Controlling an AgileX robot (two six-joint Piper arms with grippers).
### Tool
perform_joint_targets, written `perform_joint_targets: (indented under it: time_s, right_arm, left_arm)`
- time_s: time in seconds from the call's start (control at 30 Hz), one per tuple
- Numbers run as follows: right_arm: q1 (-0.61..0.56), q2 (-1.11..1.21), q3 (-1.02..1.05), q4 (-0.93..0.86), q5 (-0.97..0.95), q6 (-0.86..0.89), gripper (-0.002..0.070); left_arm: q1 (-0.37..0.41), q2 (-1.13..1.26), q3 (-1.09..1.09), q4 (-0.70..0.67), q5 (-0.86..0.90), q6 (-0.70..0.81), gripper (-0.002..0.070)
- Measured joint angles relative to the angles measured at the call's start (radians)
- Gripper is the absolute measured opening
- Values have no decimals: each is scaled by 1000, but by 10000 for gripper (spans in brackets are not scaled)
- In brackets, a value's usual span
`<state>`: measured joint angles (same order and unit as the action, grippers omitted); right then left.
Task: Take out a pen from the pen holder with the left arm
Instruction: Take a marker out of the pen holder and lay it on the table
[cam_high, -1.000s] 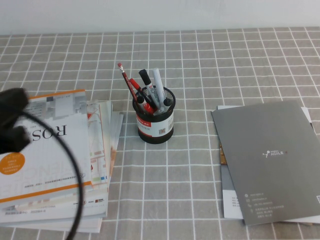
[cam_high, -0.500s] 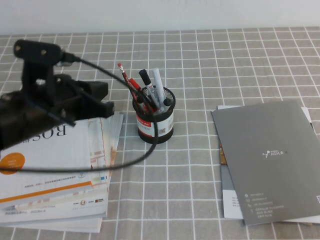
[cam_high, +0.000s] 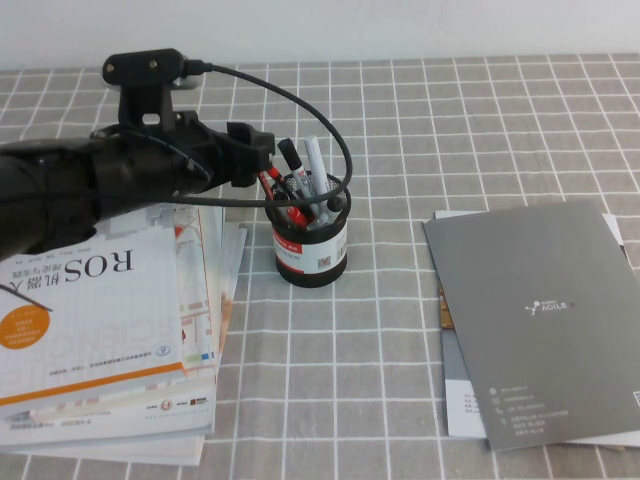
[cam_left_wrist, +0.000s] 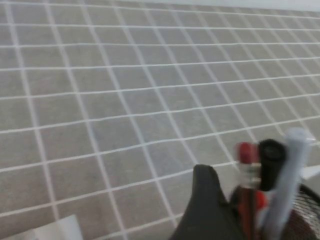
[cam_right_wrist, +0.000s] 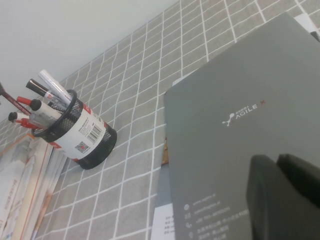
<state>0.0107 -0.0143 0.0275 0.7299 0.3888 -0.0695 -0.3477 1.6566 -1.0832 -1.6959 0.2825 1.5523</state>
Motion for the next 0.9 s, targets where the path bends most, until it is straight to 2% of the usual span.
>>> perform_joint_targets:
  time_s: [0.13,0.47,0.57,0.8,0.9]
  right_arm:
    - [0,0,0,0,0,0,-13]
    - [0,0,0,0,0,0,-13]
    - [0,0,0,0,0,0,-13]
    - [0,0,0,0,0,0,-13]
    - [0,0,0,0,0,0,-13]
  left_arm:
    - [0,40,-23,-18,-38,4,418]
    - [0,134,-108,-20,6,-1,412]
    - [0,136,-110,-20,6,-1,358]
    - [0,136,-110,-20,20,-4,150]
    - [0,136,-110,-20,39,-4,114]
